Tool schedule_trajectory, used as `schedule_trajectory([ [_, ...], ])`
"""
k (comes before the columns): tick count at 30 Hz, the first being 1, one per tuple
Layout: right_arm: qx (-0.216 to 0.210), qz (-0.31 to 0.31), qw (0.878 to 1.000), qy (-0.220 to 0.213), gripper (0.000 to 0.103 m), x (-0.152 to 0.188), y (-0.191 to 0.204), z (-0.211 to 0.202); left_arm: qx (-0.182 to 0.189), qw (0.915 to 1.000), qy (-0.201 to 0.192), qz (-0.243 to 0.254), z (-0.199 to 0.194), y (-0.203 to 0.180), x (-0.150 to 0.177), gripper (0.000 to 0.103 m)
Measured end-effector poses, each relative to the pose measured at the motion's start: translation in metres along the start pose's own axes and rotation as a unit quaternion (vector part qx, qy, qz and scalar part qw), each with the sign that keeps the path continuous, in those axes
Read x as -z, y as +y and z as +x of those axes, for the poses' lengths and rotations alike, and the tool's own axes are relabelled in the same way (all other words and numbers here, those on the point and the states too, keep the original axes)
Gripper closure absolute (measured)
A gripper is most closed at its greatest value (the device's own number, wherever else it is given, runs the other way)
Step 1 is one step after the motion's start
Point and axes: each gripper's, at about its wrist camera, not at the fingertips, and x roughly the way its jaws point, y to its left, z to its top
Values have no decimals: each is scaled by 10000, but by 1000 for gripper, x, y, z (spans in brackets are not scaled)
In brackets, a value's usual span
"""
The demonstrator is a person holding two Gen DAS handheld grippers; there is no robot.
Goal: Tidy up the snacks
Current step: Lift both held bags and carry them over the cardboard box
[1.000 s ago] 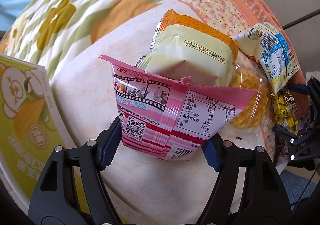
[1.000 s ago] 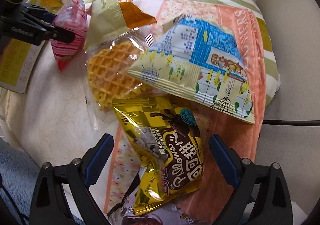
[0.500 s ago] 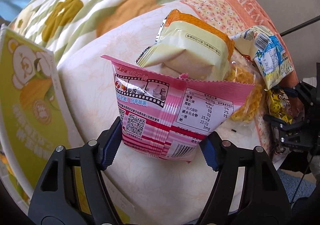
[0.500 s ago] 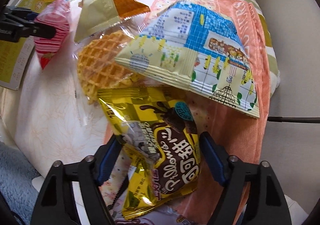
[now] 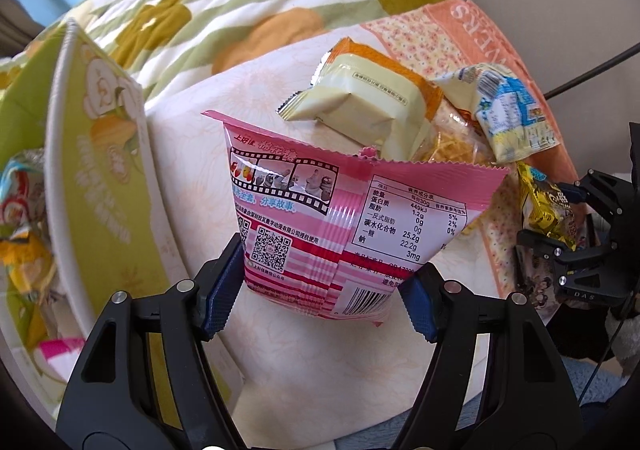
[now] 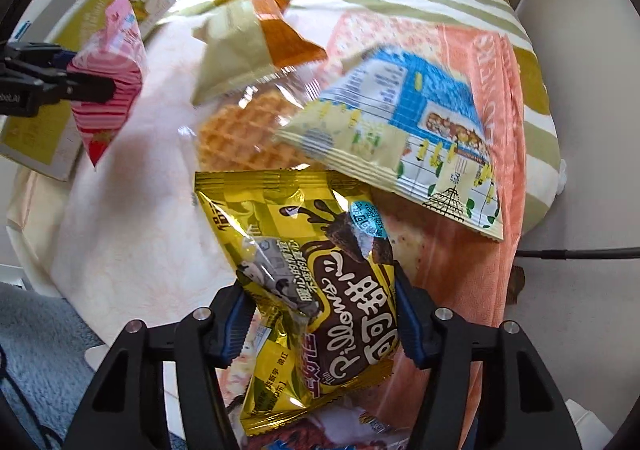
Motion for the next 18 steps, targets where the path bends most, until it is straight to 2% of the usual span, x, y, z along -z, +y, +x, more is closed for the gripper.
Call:
schedule_trajectory([
  [10, -306, -311, 9984, -357, 46, -2, 21, -37, -112, 9972, -600, -438, -50, -6, 31, 35],
  [18, -644, -803, 9929, -594, 46, 3, 51, -62, -395, 9878, -1112, -1013, -99, 3, 67, 35],
])
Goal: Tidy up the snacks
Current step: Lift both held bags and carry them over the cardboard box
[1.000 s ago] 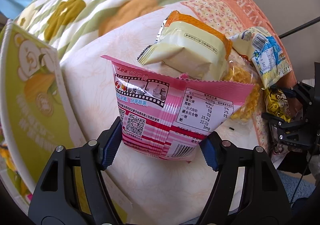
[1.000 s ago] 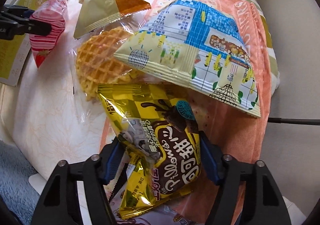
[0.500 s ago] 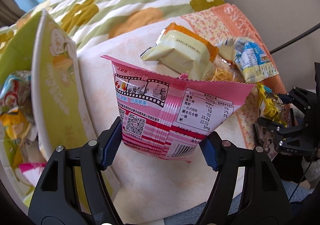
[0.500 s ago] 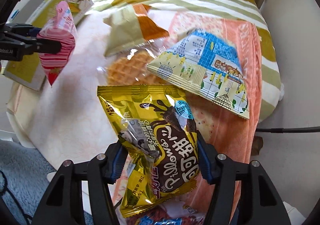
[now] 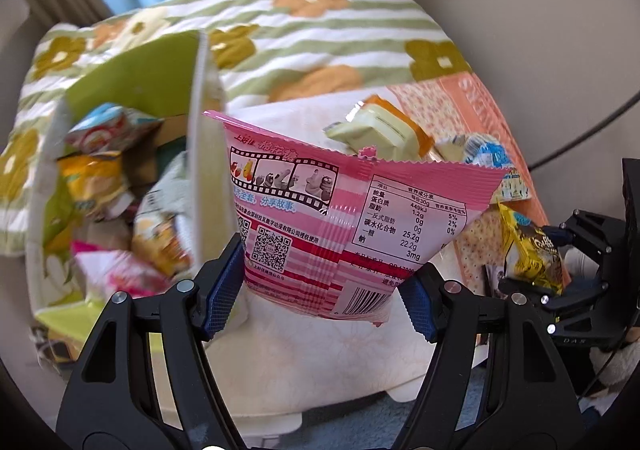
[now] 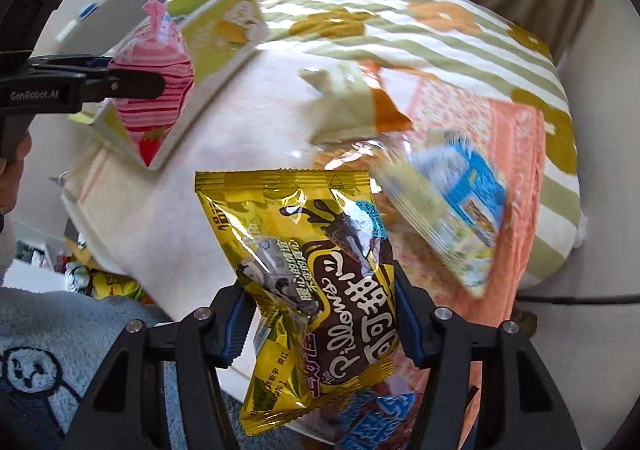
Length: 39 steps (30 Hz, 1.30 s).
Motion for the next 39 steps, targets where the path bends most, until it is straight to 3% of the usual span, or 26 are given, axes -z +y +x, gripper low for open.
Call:
schedule_trajectory([
  [5, -145, -319, 9989, -303, 46, -13, 24, -17, 222, 9993, -188, -248, -26, 18, 8, 35],
  [11, -229, -425, 9965, -677, 46, -43, 54, -38, 182, 9978, -558, -298, -57, 44, 6, 35],
  [15, -265, -509, 9943, -897, 46, -70, 77, -48, 106, 9964, -760, -353, -70, 80, -1, 35],
  [21, -348, -471, 9923, -1089, 46, -123, 112, -45, 46, 9959, -729, -531, -73, 154, -10, 35],
  [31, -144, -409, 9922, -1166, 46, -225, 179, 0, 19, 9965, -552, -621, -62, 262, -27, 35],
  [39, -346, 752, 9941, -695, 45, -277, 168, 71, 189, 9989, -224, -358, -31, 289, -39, 35],
])
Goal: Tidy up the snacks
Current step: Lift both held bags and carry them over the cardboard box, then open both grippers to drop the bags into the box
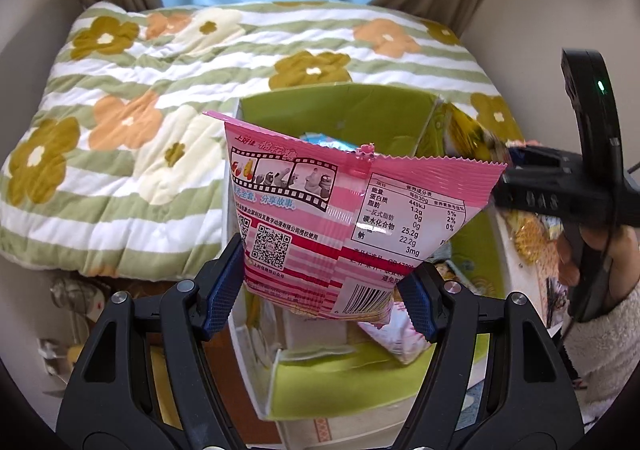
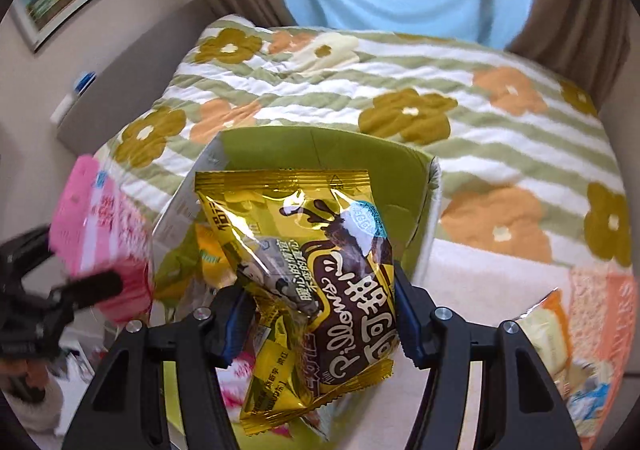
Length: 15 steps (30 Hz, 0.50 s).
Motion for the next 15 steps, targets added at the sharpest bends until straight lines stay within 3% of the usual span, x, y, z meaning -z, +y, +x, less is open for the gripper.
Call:
schedule_trajectory([
  [5, -114, 660, 9976, -155, 42, -7, -13, 15, 150, 9993, 338, 75, 22, 4, 7, 35],
  [9, -286, 983, 9941, -372, 17, -6, -16, 14, 207, 9987, 456, 14, 29, 4, 12, 35],
  [15, -409, 1095, 9915, -574, 16, 4, -15, 3, 140, 9986, 504, -102, 30, -2, 15, 35],
])
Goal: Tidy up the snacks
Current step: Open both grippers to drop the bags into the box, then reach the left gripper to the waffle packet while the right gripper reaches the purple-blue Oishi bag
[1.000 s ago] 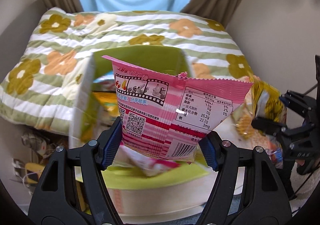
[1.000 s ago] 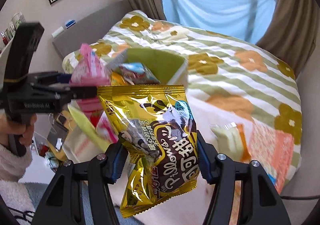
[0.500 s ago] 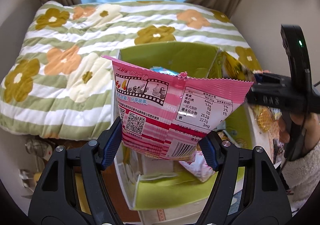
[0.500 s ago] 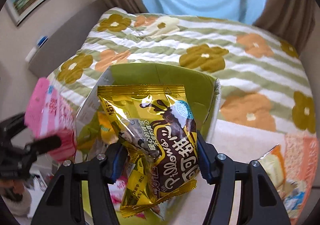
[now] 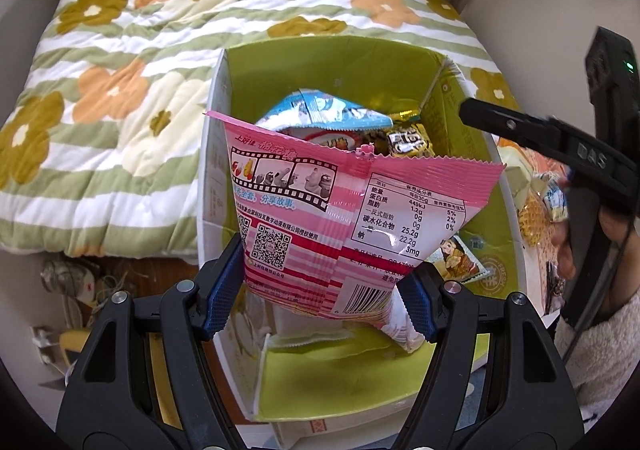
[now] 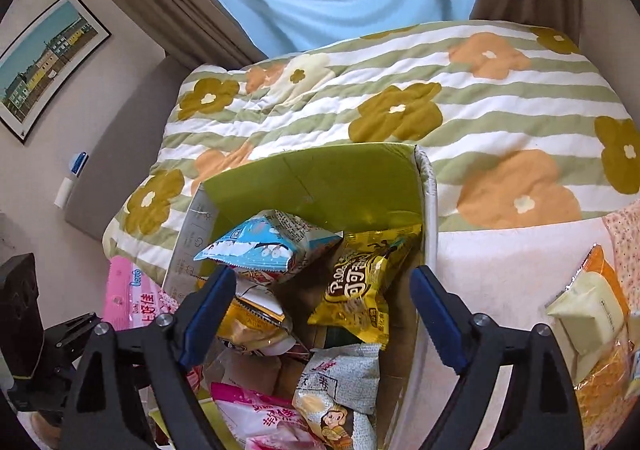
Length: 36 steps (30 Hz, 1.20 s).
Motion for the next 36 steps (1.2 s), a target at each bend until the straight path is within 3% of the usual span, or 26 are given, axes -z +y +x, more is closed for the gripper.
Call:
schedule_trajectory([
  [6, -58, -189, 9998, 25, 16, 16, 6, -15, -25, 9997, 148, -170, 5, -5, 2, 32],
  [8, -62, -270, 9996, 3, 16, 21, 7, -21, 32, 9993, 186, -327, 7, -4, 4, 17],
  [9, -54, -295, 9996, -11, 16, 22, 7, -23, 40, 9991, 179, -394, 8, -3, 4, 4],
  [10, -42, -325, 9995, -22, 16, 25, 7, -26, 56, 9988, 162, -453, 7, -2, 6, 0],
  [26, 178, -343, 9991, -162, 16, 56, 2, -53, 1, 9996, -102, -246, -15, -17, 31, 0],
  [36, 552, -366, 9970, -393, 16, 79, 16, -76, 312, 9987, -364, 193, -25, -37, 39, 0],
])
